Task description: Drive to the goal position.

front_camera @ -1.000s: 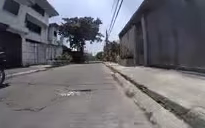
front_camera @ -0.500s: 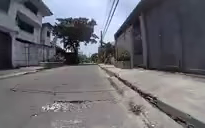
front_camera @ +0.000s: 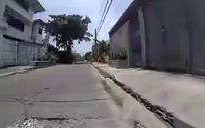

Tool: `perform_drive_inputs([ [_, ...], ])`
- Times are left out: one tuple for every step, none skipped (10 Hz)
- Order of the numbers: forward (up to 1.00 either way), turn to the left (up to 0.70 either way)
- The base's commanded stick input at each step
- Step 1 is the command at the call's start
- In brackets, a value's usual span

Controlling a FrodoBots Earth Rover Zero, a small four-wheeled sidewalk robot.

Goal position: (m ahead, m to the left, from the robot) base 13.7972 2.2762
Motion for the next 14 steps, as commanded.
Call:
perform_drive_inputs([
  [1.0, -0.01],
  [1.0, 0.0],
  [1.0, 0.0],
  [1.0, 0.01],
  [1.0, 0.18],
  [1.0, 0.37],
  [1.0, 0.38],
  [1.0, 0.31],
  [1.0, 0.11],
  [1.0, 0.0],
  [1.0, 0.0],
  [1.0, 0.0],
  [1.0, 0.0],
  [1.0, 0.0],
])
